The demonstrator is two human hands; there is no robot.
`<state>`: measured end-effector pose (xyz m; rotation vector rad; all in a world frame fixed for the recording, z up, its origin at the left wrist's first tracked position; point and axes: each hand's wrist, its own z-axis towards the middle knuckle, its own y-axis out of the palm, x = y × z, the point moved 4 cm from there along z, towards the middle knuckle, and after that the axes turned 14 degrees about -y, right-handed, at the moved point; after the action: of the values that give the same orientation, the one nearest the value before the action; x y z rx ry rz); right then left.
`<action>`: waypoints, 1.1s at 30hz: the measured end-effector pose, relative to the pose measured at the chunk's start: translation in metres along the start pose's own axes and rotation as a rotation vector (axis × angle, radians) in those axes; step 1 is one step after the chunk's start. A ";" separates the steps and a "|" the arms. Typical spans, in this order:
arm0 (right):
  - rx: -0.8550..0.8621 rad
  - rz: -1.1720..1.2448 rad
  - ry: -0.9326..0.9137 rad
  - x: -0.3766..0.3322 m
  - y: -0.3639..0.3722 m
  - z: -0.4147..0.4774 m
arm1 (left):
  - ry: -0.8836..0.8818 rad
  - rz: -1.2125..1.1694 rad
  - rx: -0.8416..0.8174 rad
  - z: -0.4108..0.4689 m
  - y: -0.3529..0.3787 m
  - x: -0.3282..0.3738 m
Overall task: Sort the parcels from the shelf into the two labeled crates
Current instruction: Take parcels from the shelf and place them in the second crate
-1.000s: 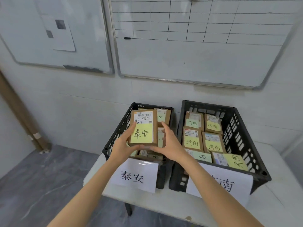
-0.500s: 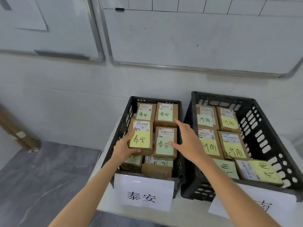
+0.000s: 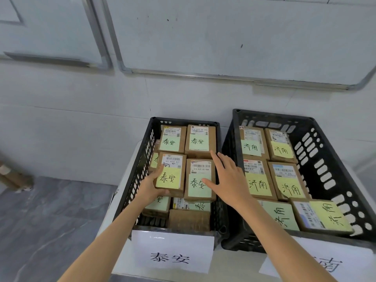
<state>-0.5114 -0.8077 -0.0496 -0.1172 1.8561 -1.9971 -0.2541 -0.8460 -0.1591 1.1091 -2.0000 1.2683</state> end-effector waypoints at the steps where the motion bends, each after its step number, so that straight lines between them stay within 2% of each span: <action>1: 0.002 -0.001 0.000 0.001 0.000 0.000 | 0.004 0.000 -0.001 0.000 0.000 0.000; 7: 0.012 -0.006 -0.005 0.003 -0.003 -0.002 | 0.030 0.228 0.052 -0.009 0.005 0.004; 11: 0.014 -0.023 -0.037 -0.004 -0.010 -0.005 | 0.068 0.246 0.068 -0.026 0.000 0.016; 17: 0.062 -0.058 -0.143 -0.034 -0.032 -0.016 | 0.026 0.449 0.358 -0.083 -0.031 0.037; 23: 0.083 -0.014 -0.294 -0.082 -0.055 -0.046 | -0.013 0.514 0.614 -0.189 -0.059 0.032; 33: 0.025 0.056 -0.722 -0.230 -0.078 -0.164 | -0.300 0.445 0.988 -0.442 -0.061 -0.036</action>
<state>-0.3752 -0.5711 0.0569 -0.6717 1.3433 -1.6281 -0.1826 -0.4471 0.0304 1.3468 -1.8774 2.6214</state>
